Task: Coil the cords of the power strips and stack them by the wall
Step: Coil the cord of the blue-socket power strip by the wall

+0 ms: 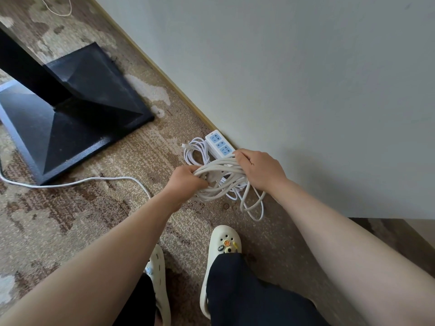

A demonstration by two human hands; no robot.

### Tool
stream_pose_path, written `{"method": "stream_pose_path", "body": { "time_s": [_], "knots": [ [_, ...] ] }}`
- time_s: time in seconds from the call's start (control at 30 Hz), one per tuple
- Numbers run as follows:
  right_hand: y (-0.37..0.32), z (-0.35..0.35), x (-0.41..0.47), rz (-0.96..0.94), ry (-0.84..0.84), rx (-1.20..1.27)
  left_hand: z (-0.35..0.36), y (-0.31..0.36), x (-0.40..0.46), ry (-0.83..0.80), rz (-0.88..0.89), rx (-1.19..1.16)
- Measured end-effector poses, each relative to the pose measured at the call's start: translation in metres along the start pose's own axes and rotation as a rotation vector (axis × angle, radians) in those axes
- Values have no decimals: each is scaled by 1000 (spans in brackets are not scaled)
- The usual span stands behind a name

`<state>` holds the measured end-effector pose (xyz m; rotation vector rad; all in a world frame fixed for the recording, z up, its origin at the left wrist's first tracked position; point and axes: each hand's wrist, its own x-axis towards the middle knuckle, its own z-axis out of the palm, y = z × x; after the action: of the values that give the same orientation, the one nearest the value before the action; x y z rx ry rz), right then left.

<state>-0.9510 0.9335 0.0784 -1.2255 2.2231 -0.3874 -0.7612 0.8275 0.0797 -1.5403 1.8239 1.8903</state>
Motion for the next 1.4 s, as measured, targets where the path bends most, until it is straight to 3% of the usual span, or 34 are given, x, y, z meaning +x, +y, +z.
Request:
{"method": "stream_pose_path", "body": {
  "time_s": [0.2, 0.3, 0.47, 0.73, 1.07, 1.4],
  "knots": [
    [6, 4, 5, 30, -62, 41, -6, 1, -3, -109, -61, -114],
    [7, 6, 5, 65, -127, 63, -12, 1, -3, -184, -38, 4],
    [2, 6, 7, 81, -173, 28, -8, -5, -6, -85, 79, 153],
    [-7, 6, 10, 63, -80, 14, -2, -5, -6, 103, 25, -132],
    [-3, 7, 8, 164, -110, 105, -10, -6, -3, -53, -40, -146],
    [-9, 0, 1, 78, -153, 294, -20, 1, -12, -328, -82, -558]
  ]
}}
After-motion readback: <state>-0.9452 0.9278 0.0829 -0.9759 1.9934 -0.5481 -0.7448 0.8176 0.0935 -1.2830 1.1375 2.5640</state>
